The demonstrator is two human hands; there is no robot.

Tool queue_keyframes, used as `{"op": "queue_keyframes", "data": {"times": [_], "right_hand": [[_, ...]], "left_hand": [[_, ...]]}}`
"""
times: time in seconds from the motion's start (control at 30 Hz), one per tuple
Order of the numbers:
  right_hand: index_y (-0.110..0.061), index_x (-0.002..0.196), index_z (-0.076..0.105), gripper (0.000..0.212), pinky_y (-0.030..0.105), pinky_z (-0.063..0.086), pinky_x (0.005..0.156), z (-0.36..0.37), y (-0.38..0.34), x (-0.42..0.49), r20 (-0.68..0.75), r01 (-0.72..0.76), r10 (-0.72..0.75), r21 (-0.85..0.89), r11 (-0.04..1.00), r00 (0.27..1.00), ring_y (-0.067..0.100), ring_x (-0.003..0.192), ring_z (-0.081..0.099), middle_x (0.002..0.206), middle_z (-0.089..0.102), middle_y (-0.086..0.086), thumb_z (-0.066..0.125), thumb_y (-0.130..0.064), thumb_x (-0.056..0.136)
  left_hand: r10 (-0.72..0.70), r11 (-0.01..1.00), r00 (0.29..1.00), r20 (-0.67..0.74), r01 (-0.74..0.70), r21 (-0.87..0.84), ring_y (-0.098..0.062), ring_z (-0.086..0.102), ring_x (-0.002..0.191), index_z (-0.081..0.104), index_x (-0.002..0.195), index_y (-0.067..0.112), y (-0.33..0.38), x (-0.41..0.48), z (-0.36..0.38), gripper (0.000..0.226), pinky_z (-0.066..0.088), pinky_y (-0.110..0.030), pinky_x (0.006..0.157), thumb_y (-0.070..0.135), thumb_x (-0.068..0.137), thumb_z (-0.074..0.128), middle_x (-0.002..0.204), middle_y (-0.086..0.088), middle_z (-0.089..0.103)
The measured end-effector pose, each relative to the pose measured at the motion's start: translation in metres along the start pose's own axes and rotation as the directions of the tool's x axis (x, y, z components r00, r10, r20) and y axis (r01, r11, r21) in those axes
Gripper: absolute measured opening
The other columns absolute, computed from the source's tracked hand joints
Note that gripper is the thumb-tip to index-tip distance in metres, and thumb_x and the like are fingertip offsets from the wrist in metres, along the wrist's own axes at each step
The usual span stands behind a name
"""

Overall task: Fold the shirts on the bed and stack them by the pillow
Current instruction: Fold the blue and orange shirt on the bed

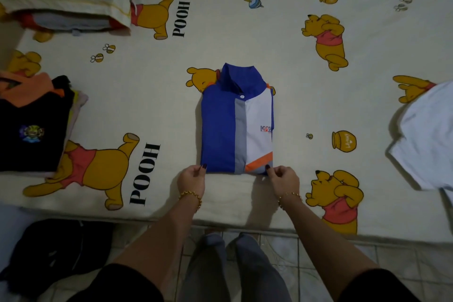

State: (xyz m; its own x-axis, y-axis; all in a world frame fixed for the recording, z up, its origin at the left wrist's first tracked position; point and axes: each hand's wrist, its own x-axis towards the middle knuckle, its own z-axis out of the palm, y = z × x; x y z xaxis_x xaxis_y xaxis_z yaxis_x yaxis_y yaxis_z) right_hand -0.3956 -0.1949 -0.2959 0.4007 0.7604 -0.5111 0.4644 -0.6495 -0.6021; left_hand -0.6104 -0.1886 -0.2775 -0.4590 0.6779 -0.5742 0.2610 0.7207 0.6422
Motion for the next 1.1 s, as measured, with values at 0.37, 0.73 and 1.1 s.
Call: {"op": "queue_keyframes", "data": {"times": [0.37,0.73,1.1], "right_hand": [[-0.010,0.077,0.063,0.016,0.024,0.037,0.065,-0.006,0.014,-0.024,0.179,-0.047,0.053,-0.032,0.998,0.982,0.021,0.077,0.054,0.077,0.062,0.007,0.062,-0.022,0.088],[-0.009,0.093,0.055,0.016,0.032,0.043,0.076,0.010,-0.003,-0.020,-0.022,0.037,-0.042,-0.165,0.986,0.999,0.026,0.094,0.053,0.104,0.055,0.013,0.062,-0.019,0.083],[-0.012,0.152,0.000,0.071,0.053,0.000,0.118,0.080,-0.007,0.034,-0.019,0.319,-0.395,-0.554,0.769,0.919,0.018,0.147,0.000,0.160,-0.001,0.006,0.025,-0.046,0.096]], "left_hand": [[0.067,0.982,0.991,0.119,-0.086,0.166,-0.011,0.051,0.065,0.063,0.091,0.012,-0.014,-0.015,-0.031,0.017,0.032,-0.018,0.051,0.026,0.095,0.053,0.072,0.002,0.057],[0.239,0.898,0.969,0.060,-0.244,0.367,-0.022,0.054,0.100,0.062,0.102,0.012,-0.009,0.012,-0.021,0.018,0.045,-0.032,0.084,0.022,0.087,0.059,0.109,-0.008,0.060],[0.591,0.308,0.696,0.408,-0.661,0.684,-0.019,0.004,0.146,-0.002,0.150,0.019,-0.004,0.070,0.045,0.066,0.014,-0.058,0.114,0.043,0.091,0.013,0.159,-0.002,0.001]]}}
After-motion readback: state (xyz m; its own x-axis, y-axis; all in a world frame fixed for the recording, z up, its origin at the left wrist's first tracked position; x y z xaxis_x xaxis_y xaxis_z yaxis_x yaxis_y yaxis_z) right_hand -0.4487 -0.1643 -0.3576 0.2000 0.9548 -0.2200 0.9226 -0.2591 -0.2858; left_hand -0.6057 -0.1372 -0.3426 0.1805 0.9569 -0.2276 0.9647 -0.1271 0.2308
